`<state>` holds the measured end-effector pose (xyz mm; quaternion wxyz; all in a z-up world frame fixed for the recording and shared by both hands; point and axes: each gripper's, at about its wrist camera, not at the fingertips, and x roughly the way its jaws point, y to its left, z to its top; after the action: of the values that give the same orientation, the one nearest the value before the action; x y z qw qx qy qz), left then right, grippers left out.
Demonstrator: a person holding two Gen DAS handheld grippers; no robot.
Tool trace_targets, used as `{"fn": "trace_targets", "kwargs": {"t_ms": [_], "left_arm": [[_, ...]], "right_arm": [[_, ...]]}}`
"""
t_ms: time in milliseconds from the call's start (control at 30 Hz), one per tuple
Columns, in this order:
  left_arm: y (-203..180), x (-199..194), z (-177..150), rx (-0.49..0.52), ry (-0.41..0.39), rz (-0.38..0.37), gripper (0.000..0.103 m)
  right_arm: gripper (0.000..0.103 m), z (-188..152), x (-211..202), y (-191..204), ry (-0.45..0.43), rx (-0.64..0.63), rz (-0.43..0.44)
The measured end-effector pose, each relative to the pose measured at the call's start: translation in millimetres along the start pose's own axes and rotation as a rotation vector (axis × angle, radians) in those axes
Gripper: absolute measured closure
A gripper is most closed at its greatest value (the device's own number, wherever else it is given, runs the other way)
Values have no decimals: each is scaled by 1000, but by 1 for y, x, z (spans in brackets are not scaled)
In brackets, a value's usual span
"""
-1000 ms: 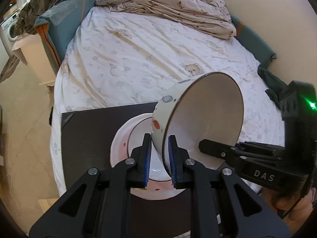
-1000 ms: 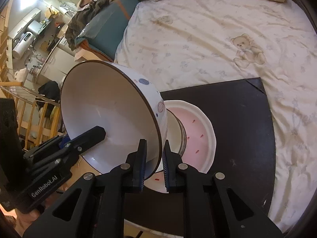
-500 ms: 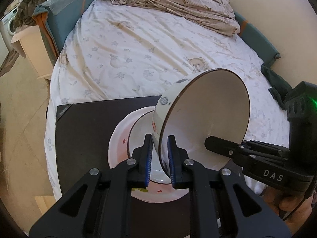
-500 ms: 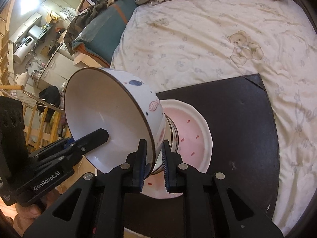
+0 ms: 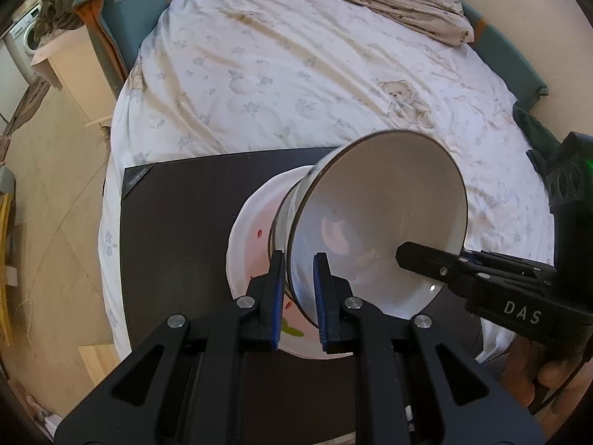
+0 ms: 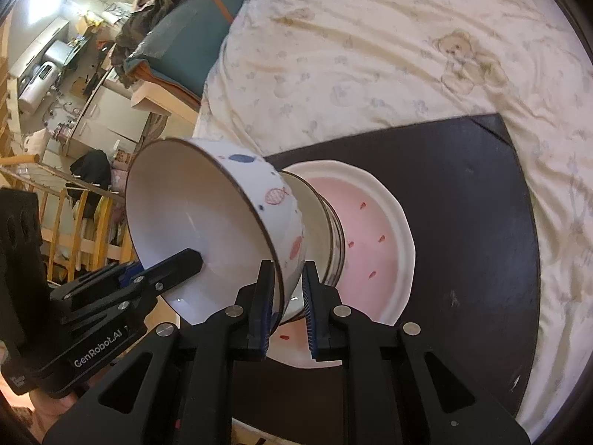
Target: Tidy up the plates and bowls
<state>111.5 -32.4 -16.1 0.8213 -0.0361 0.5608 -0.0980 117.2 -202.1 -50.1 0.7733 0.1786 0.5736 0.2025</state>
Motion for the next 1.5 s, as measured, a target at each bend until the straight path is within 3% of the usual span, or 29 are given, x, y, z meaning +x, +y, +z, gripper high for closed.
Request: {"fn": "trace_targets", "kwargs": {"t_ms": [333, 533, 667, 833, 1200, 1400, 1500], "left_arm": [[-1, 1, 2, 4, -5, 17, 91], [0, -3, 3, 4, -23, 21, 91], [6, -1, 5, -18, -26, 36, 91], [21, -1, 8, -93, -40, -19, 91], [18, -5, 11, -85, -80, -16, 91], [28, -11, 15, -115, -113, -14, 91], [32, -7, 17, -146, -98, -45, 91]], "right_arm": [[85, 0, 3, -5, 9, 30, -19], [74, 1, 0, -10, -3, 53, -22], [74, 2, 0, -10, -3, 44, -21], [74, 5, -15, -20, -66, 96, 18], [78, 13, -4, -32, -51, 134, 23], [78, 17, -23, -35, -119, 154, 70], [79, 20, -19, -38, -108, 159, 67]]}}
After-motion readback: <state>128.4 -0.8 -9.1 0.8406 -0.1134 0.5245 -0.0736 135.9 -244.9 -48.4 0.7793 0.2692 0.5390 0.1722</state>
